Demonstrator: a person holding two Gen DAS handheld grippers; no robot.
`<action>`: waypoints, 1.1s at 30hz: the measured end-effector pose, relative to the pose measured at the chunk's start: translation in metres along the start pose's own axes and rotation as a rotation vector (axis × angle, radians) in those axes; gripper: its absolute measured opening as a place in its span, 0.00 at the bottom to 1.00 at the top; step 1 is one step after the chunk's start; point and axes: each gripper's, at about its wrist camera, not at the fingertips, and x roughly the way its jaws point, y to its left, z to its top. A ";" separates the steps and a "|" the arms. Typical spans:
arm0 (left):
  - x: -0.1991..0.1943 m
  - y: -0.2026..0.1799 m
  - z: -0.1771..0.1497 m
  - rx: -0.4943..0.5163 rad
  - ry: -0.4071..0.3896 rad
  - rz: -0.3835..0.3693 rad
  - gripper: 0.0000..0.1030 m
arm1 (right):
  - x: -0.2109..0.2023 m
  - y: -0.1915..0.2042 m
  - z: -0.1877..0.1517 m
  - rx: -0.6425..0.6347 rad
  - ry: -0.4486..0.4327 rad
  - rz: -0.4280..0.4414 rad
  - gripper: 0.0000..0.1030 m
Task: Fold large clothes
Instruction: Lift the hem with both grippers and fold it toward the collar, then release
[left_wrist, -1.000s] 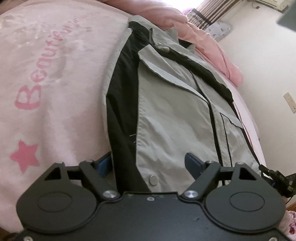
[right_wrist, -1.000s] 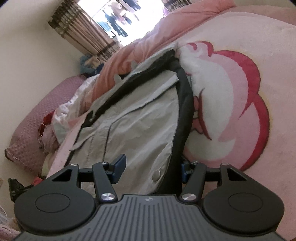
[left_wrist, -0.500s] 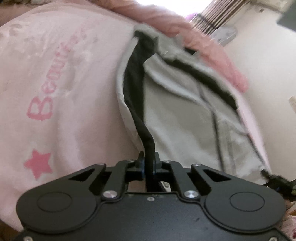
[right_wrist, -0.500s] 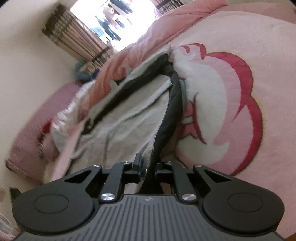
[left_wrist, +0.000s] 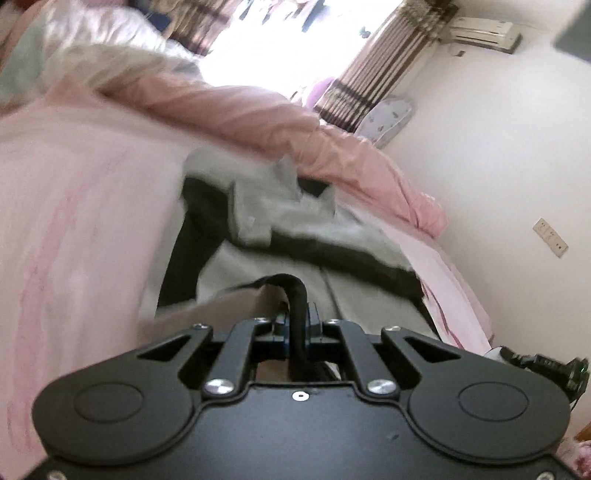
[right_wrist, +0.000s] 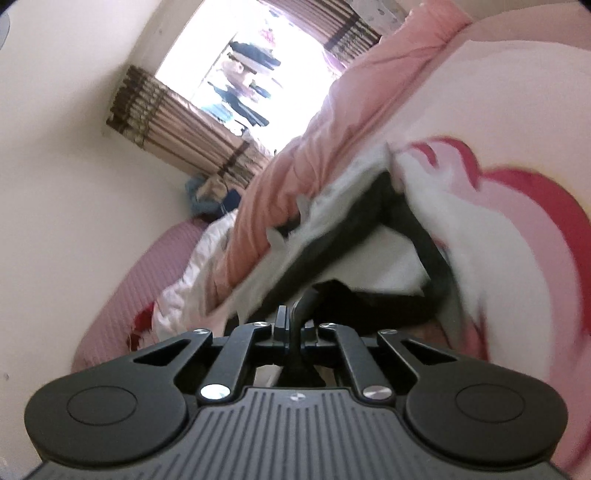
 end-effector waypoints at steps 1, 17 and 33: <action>0.010 -0.001 0.015 0.010 -0.008 -0.003 0.04 | 0.012 0.002 0.014 0.004 -0.006 0.005 0.04; 0.190 0.075 0.168 0.034 -0.087 0.217 0.74 | 0.217 -0.041 0.137 -0.012 -0.082 -0.150 0.59; 0.272 0.081 0.140 0.221 0.027 0.356 0.64 | 0.287 -0.025 0.115 -0.457 0.070 -0.444 0.70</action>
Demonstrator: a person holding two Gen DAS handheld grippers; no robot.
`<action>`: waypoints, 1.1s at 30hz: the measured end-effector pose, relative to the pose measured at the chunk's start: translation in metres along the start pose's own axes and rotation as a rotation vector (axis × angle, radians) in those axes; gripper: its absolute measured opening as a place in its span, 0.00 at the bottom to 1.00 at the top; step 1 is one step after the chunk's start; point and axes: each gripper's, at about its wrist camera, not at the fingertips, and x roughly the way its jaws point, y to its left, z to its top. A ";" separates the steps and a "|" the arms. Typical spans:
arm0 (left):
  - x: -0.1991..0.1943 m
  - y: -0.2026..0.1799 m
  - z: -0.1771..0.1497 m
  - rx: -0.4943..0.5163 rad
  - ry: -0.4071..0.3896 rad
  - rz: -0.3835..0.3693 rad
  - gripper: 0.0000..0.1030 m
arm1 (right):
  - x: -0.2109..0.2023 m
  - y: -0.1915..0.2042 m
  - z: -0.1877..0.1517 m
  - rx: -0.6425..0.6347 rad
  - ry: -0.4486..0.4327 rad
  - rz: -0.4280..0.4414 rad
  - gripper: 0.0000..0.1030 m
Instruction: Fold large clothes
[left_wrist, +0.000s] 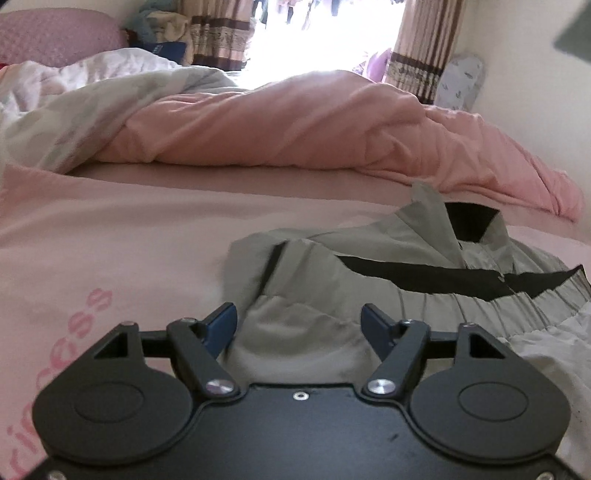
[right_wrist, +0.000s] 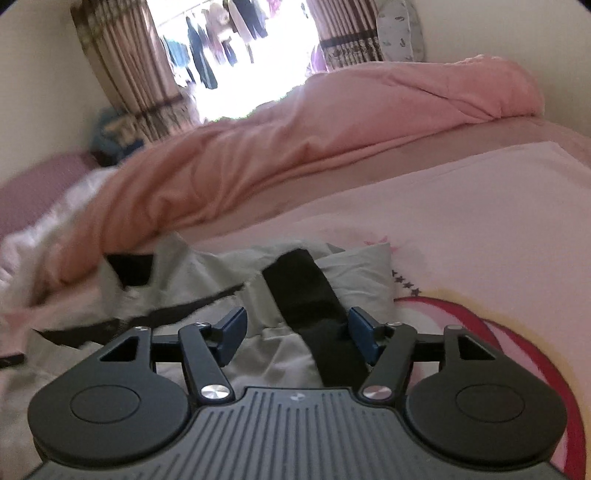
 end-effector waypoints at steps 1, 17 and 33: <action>0.003 -0.005 0.000 0.018 -0.001 0.021 0.43 | 0.001 0.004 -0.002 -0.026 0.001 0.005 0.58; 0.019 -0.015 0.008 0.065 -0.073 0.071 0.08 | 0.014 -0.002 -0.004 0.011 -0.075 -0.144 0.01; -0.080 -0.051 -0.030 0.025 -0.081 -0.047 0.54 | -0.106 0.071 -0.051 -0.177 -0.196 0.035 0.24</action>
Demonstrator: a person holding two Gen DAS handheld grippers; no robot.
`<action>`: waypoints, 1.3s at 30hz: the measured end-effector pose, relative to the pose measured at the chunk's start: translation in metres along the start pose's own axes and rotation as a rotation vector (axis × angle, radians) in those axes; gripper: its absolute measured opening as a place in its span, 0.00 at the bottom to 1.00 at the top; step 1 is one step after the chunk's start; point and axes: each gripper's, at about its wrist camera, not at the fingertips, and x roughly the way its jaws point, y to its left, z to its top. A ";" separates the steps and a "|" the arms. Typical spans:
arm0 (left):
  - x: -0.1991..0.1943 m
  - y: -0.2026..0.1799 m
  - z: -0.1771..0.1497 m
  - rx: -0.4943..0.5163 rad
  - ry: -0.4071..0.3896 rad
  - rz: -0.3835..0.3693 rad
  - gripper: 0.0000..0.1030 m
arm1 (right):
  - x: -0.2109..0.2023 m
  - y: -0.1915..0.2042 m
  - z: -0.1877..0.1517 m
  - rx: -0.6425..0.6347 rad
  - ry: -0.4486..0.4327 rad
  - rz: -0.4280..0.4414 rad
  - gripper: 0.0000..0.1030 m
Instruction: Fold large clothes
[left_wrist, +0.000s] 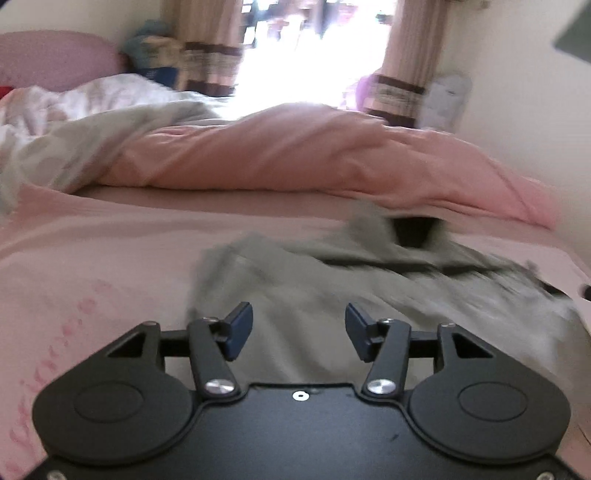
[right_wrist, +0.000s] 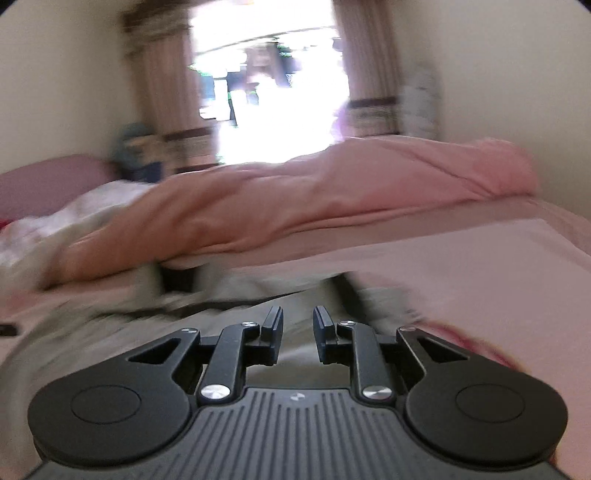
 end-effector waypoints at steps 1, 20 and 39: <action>-0.008 -0.011 -0.008 0.018 -0.002 -0.023 0.55 | -0.007 0.012 -0.005 -0.027 0.001 0.024 0.24; 0.005 -0.048 -0.071 0.143 0.140 0.055 0.60 | 0.009 0.022 -0.057 -0.071 0.182 -0.101 0.17; -0.046 0.005 -0.068 -0.002 0.076 0.163 0.65 | -0.044 -0.042 -0.064 0.009 0.134 -0.267 0.32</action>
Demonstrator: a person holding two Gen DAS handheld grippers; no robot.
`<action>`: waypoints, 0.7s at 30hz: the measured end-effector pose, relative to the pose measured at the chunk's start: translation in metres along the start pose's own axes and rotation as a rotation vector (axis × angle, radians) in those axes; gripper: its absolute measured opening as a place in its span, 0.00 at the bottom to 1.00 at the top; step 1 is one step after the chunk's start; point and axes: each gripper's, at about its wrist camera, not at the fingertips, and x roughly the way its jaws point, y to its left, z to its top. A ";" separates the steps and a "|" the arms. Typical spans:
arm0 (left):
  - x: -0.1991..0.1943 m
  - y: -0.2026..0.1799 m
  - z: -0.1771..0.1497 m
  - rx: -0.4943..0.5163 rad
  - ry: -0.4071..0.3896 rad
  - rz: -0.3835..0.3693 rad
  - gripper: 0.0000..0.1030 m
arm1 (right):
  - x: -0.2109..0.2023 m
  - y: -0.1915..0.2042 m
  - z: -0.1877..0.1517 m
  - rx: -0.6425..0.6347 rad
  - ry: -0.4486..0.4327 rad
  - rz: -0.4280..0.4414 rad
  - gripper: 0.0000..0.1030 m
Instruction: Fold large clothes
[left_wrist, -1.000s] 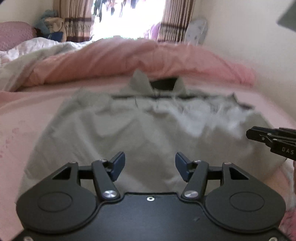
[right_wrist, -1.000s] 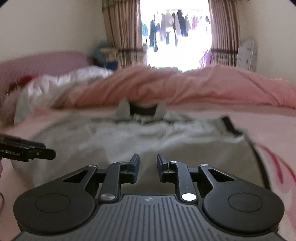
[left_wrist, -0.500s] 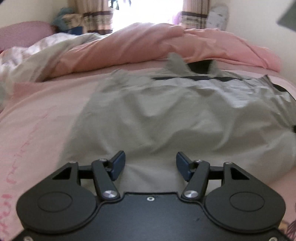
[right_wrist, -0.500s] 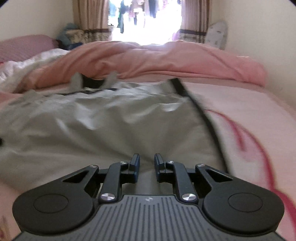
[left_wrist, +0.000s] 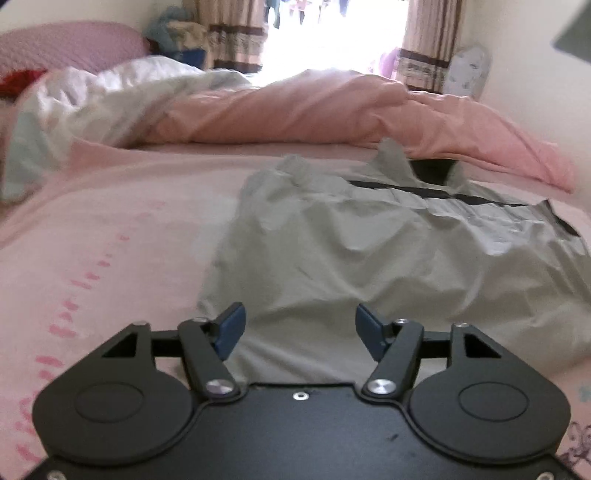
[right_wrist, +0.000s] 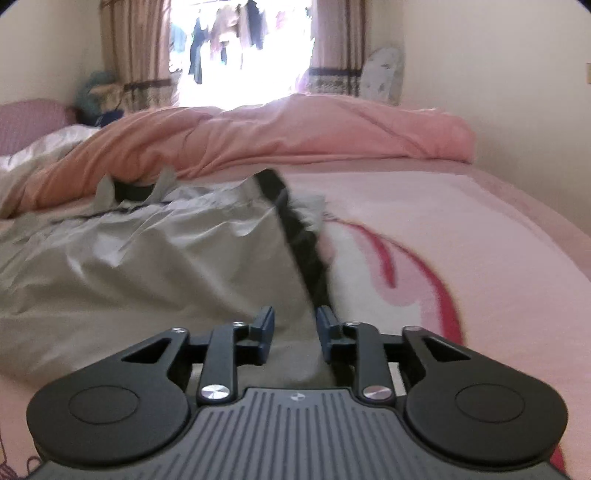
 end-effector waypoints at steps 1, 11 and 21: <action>0.003 0.003 -0.003 0.003 0.009 0.009 0.65 | 0.004 -0.006 -0.003 0.016 0.023 0.003 0.32; 0.023 0.022 0.010 -0.031 0.069 -0.020 0.75 | 0.016 -0.031 0.022 0.146 -0.027 0.079 0.37; 0.113 0.020 0.093 -0.019 -0.008 0.038 0.77 | 0.131 -0.013 0.105 0.229 -0.016 0.165 0.64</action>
